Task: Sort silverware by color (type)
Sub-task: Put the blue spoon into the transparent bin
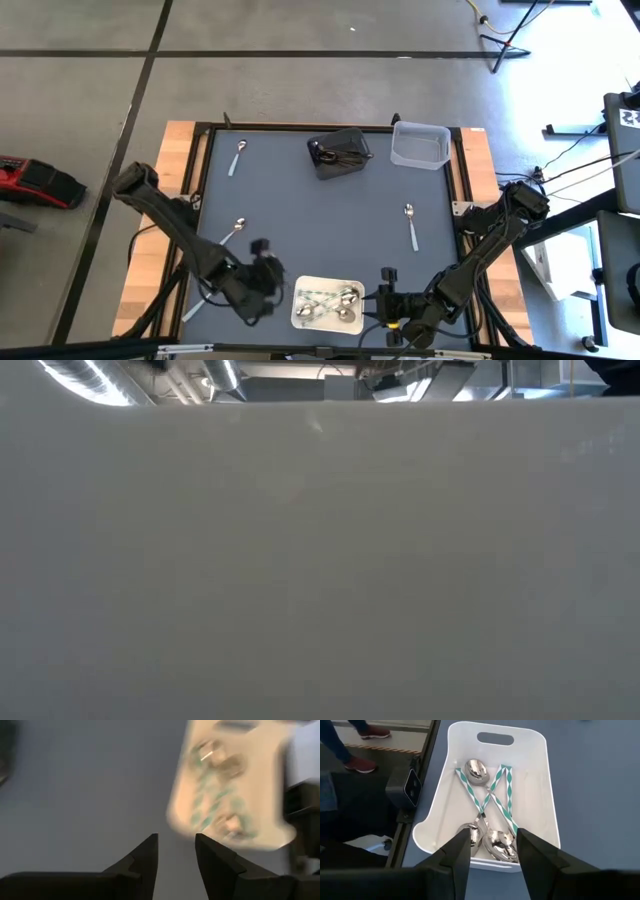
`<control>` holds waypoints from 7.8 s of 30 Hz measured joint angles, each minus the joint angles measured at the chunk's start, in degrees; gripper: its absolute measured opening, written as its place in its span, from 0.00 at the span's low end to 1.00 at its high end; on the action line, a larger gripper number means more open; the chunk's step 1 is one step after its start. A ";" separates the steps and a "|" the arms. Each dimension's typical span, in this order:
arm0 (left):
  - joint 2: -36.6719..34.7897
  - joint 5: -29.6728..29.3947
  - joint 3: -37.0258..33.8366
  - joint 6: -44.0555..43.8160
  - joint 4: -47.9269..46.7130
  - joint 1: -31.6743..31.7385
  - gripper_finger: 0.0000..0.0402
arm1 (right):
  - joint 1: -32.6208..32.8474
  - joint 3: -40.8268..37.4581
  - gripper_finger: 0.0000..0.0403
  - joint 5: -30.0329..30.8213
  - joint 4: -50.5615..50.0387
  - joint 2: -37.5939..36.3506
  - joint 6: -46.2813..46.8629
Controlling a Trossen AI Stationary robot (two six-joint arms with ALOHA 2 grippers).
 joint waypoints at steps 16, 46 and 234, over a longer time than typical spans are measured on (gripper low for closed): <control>-0.88 12.71 -10.82 -30.03 -30.76 4.90 0.31 | 0.00 0.00 0.37 0.00 -0.48 0.00 -2.46; -14.01 30.97 -42.16 -23.69 -6.34 20.06 0.26 | 0.00 0.00 0.37 -0.46 -0.50 0.00 -2.54; -12.13 -12.77 -27.17 40.41 29.23 19.29 0.33 | -50.29 -14.32 0.43 -26.63 -43.30 -12.74 1.25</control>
